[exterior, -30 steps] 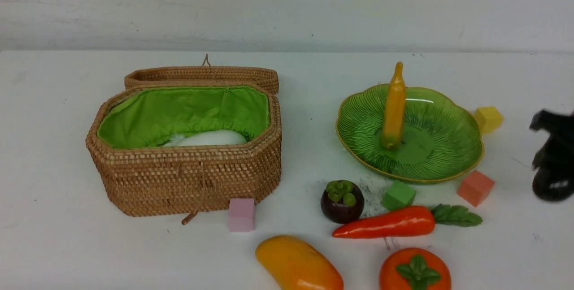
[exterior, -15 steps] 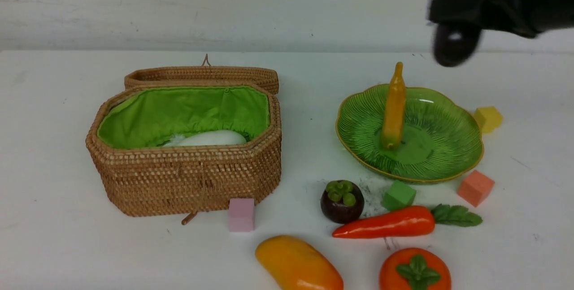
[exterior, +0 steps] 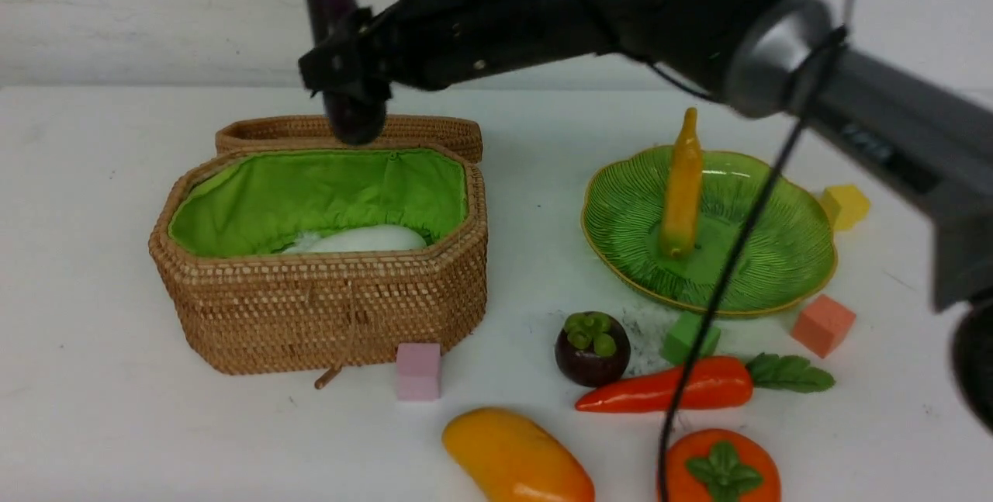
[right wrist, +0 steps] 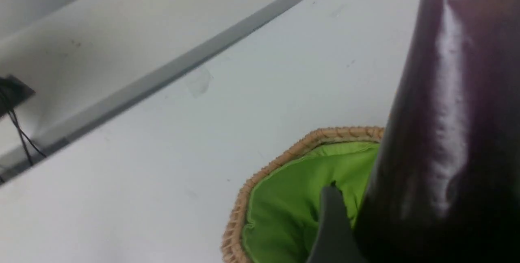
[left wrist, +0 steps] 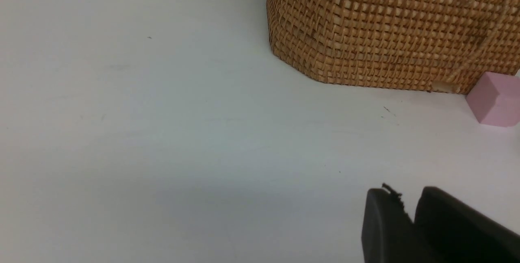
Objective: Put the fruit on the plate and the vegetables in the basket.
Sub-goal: Grab an eggplant with your right arm and place it in the basket on the left, then use the right arm to grab a mango and put it into the right plate, then use the right arm to grab a mangosteen and put it into the right plate
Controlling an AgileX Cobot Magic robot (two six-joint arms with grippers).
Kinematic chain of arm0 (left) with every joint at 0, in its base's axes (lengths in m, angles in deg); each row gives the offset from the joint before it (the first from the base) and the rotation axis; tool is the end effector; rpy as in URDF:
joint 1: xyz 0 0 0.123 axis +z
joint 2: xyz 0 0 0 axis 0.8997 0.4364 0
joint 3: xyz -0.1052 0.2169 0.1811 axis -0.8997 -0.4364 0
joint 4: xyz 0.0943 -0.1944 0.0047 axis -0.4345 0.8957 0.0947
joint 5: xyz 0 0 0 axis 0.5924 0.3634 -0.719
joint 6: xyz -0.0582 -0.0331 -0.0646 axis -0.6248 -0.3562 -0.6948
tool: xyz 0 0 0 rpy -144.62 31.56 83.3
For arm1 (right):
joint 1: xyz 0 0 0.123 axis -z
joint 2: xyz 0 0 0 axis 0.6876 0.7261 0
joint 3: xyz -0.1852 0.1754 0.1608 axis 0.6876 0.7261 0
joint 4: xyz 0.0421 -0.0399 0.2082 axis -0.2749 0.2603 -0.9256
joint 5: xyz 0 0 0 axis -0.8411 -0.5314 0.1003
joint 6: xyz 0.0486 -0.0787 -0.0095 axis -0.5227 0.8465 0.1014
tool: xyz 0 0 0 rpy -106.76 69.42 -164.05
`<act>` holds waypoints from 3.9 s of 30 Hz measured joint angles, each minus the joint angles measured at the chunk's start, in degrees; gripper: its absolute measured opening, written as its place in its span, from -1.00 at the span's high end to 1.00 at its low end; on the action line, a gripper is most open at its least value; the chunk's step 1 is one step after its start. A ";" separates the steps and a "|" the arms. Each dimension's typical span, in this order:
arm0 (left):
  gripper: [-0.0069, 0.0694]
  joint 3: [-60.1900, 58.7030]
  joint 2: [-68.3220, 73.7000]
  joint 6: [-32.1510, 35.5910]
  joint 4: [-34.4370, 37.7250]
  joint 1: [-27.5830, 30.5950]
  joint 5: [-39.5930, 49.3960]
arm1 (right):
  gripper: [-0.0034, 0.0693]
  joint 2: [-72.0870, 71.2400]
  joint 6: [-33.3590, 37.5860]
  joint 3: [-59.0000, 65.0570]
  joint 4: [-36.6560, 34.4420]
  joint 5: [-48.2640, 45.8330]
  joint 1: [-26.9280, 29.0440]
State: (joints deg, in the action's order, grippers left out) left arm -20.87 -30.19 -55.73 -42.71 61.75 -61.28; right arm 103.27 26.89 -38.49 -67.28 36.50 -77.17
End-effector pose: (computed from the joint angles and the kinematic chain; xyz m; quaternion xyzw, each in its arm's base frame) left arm 0.0012 -0.0023 0.1687 -0.0544 0.8086 -0.0777 0.5807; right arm 0.3936 0.3168 0.3392 -0.3381 0.7444 0.3712 0.4402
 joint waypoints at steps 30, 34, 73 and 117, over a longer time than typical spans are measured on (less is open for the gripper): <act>0.47 0.00 0.00 0.00 0.00 0.00 -0.04 | -0.72 -14.60 -9.85 7.80 17.65 -32.37 4.82; 0.45 0.00 0.00 0.00 0.00 0.00 -0.04 | -0.75 -20.31 -11.41 21.74 19.43 -32.75 3.59; 0.38 -0.01 0.00 0.00 0.00 0.00 -0.04 | -0.66 -15.21 -19.17 21.09 30.23 -30.58 -0.43; 0.27 -0.01 0.00 0.00 0.00 0.00 -0.04 | -0.65 -19.60 -34.03 22.50 30.27 -22.50 25.10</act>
State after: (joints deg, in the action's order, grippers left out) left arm -20.87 -30.19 -55.73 -42.71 61.75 -61.32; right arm 83.67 -7.14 -15.99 -37.01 14.00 -52.07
